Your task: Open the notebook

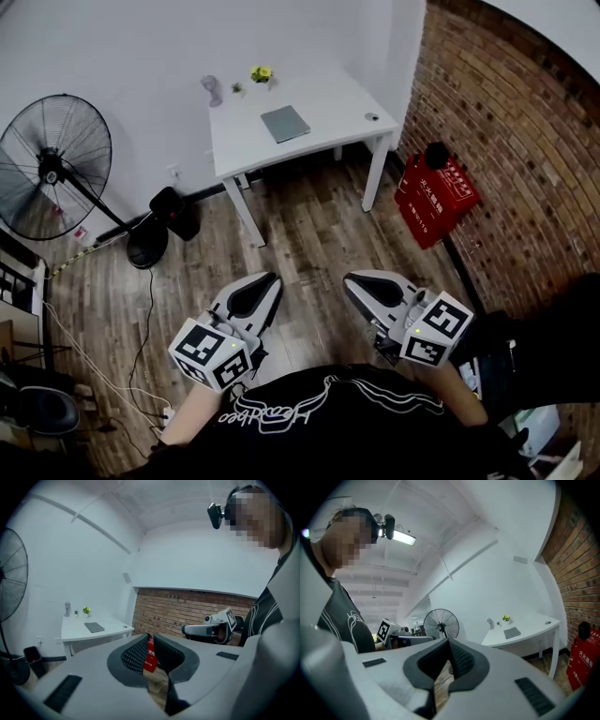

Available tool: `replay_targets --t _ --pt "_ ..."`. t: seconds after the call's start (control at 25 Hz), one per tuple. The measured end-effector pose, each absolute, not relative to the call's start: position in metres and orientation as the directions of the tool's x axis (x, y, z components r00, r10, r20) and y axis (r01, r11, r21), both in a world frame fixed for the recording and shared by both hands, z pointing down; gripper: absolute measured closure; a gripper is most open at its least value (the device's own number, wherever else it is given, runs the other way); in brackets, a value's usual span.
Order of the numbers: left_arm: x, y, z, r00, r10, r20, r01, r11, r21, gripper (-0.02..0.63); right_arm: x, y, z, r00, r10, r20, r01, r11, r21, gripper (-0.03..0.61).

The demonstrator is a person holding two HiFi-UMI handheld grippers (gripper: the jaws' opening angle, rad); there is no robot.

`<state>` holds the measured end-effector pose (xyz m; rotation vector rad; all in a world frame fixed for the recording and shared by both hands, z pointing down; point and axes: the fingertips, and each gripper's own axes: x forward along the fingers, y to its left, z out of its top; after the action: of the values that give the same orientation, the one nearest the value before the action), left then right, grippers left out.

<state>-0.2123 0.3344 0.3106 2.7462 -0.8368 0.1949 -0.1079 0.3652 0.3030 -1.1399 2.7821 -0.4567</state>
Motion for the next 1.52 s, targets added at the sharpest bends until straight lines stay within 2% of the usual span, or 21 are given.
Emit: replay_targets --t 0.08,0.16,0.28,0.92,1.52 --pt "-0.203 0.331 0.309 0.827 -0.531 0.185 -0.561 -0.802 0.206 0.547 -0.094 0.367 0.3 -0.701 -0.713 0.011 -0.682 0.666 -0.304 0.577" --pt "-0.195 0.326 0.308 0.818 -0.552 0.161 -0.574 -0.795 0.193 0.418 -0.081 0.369 0.3 -0.689 -0.724 0.006 -0.693 0.657 -0.295 0.575" --pt "-0.185 0.321 0.311 0.801 -0.583 0.137 -0.599 -0.775 0.202 0.353 -0.068 0.373 0.303 -0.68 -0.733 0.006 -0.703 0.65 -0.288 0.577" --pt "-0.145 0.237 0.332 0.81 -0.563 0.163 -0.585 -0.795 0.161 0.278 -0.021 0.31 0.324 -0.625 -0.781 0.015 -0.747 0.592 -0.302 0.576" --pt "-0.109 -0.002 0.363 0.802 -0.551 0.23 -0.593 -0.777 0.209 0.278 0.007 0.066 0.341 -0.644 -0.759 0.097 -0.736 0.579 -0.351 0.576"
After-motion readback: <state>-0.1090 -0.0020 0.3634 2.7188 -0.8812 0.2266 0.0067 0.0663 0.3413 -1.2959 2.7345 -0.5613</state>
